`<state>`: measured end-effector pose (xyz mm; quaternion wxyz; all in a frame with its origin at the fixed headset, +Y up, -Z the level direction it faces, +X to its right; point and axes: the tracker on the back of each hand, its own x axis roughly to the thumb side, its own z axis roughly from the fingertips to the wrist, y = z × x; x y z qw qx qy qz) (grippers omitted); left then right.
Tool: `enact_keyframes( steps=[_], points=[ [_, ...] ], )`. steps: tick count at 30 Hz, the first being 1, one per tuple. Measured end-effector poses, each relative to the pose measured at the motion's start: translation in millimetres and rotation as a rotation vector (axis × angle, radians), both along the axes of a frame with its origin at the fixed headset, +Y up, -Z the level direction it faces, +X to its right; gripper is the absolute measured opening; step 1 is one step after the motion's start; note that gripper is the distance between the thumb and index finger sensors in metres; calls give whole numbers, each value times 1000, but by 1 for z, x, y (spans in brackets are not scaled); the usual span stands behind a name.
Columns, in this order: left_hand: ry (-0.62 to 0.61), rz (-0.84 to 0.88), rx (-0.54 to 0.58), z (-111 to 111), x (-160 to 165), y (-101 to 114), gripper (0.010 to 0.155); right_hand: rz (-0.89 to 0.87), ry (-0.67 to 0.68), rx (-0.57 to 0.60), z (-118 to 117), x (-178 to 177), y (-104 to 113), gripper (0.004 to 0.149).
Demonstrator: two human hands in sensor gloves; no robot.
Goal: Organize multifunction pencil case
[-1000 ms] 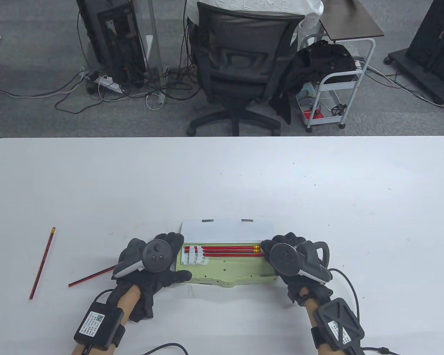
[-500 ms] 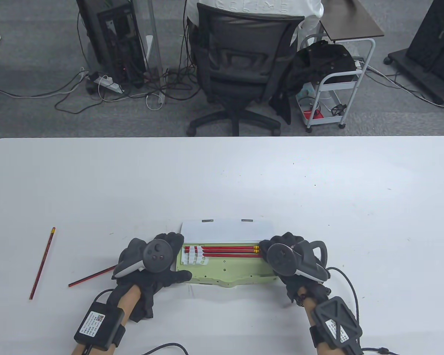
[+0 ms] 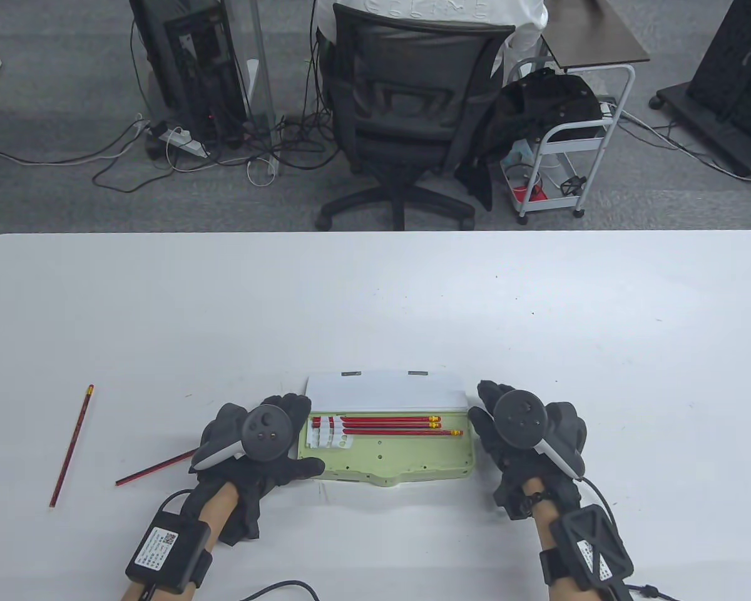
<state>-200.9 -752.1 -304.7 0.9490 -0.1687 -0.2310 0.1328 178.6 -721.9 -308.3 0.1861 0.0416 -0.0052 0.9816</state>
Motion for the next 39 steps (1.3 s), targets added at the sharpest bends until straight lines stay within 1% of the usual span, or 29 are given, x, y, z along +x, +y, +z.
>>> enact_keyframes(
  steps=[2, 5, 8, 11, 18, 21, 26, 30, 33, 37, 39],
  points=[
    [-1, 1, 0, 0, 0, 0, 103, -5, 1, -27, -1, 1, -4, 64],
    [0, 2, -1, 0, 0, 0, 103, -10, 9, -37, -2, -4, -6, 67],
    [-1, -3, 2, 0, 0, 0, 103, 48, 26, -52, -1, -15, -7, 69],
    [0, -1, 1, 0, 0, 0, 103, 112, 20, -104, 1, -23, -11, 71],
    [-3, -5, -2, 0, 0, 0, 103, 96, 27, -124, -1, -29, -17, 80],
    [-3, -10, 0, 0, 1, 0, 103, 123, 22, -97, -2, -35, -15, 79],
    [-4, -12, -3, -1, 2, 0, 103, 115, 43, -100, -2, -46, -16, 79],
    [-5, -19, -3, -1, 2, 0, 103, 132, 43, -87, -4, -51, -15, 74],
    [-3, -25, -4, 0, 3, 0, 103, 109, 45, -81, -4, -48, -14, 75],
    [0, -38, -8, 0, 3, 1, 103, 36, 79, -69, -3, -35, -10, 75],
    [0, -39, -12, 0, 3, 1, 103, -42, 158, -99, -4, -28, -9, 79]
  ],
)
